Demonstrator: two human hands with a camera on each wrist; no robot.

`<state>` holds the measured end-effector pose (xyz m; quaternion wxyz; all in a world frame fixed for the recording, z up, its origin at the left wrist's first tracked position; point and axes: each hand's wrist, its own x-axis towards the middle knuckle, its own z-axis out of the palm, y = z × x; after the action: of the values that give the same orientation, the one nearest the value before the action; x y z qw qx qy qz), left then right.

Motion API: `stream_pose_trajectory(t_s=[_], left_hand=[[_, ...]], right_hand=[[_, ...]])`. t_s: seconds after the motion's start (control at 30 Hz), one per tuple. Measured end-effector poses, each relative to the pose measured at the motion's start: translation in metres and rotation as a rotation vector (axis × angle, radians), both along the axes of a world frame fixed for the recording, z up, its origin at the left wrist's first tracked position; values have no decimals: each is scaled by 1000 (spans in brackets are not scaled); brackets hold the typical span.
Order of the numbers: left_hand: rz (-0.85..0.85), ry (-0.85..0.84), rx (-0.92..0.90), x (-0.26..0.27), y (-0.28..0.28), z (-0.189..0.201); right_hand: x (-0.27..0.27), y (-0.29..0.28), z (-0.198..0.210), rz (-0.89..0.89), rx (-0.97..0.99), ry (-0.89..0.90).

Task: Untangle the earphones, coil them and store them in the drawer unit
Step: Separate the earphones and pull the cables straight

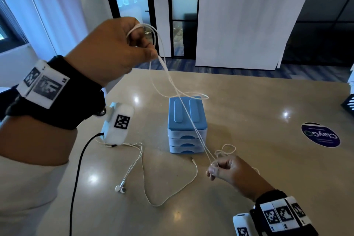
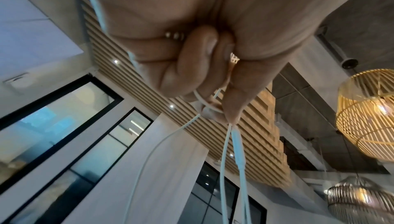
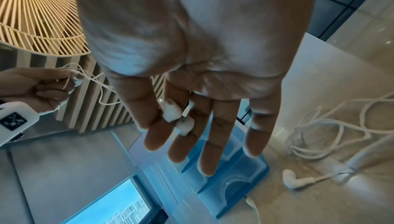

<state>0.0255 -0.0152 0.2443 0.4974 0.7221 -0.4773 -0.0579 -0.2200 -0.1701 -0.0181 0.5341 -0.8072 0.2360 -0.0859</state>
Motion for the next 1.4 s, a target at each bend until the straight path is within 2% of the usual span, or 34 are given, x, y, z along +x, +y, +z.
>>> stream_pose_trajectory(t_s=[0.13, 0.2, 0.33, 0.4, 0.5, 0.63, 0.73, 0.8, 0.83, 0.9, 1.0, 1.07, 1.13, 1.17, 1.27, 1.33, 1.4], left_hand=[[-205, 311, 13, 3, -1, -13], [-347, 383, 79, 0, -1, -19], [-525, 370, 217, -17, -5, -29], [-569, 349, 281, -26, -9, -32], [-595, 322, 332, -34, -15, -30], [-670, 271, 411, -40, -19, -27], [-644, 195, 505, -44, -21, -30], [-629, 140, 544, -44, -21, -34], [-628, 141, 554, -44, -20, -36], [-600, 177, 557, -43, -19, -40], [-514, 179, 520, -42, -17, -49], [-448, 21, 497, -36, -17, -57], [-336, -168, 511, -29, -14, -64], [-286, -188, 514, -26, -10, -67], [-235, -115, 501, -28, -2, -74], [-198, -91, 468, -32, 1, -77], [-165, -116, 457, -34, 4, -78]], right_hand=[[-3, 6, 2, 79, -17, 109], [-7, 3, 11, 113, -73, 134], [-7, -8, 60, -7, -214, -2], [-4, -10, 93, 38, -203, -24], [-2, -5, 130, 156, -192, 63], [2, 3, 157, 56, -122, -187], [12, 12, 166, 157, 43, -335], [21, 14, 165, 95, 85, -400], [25, 14, 163, 35, 47, -415], [30, 13, 160, -49, -48, -407], [32, 9, 154, -71, 85, -388], [30, 8, 150, -75, 109, -350], [26, 6, 148, -101, 18, -296], [24, 5, 147, -119, -77, -246], [16, 4, 142, -147, -384, -40], [13, 5, 139, -170, -475, 37], [12, 6, 140, -189, -504, 39]])
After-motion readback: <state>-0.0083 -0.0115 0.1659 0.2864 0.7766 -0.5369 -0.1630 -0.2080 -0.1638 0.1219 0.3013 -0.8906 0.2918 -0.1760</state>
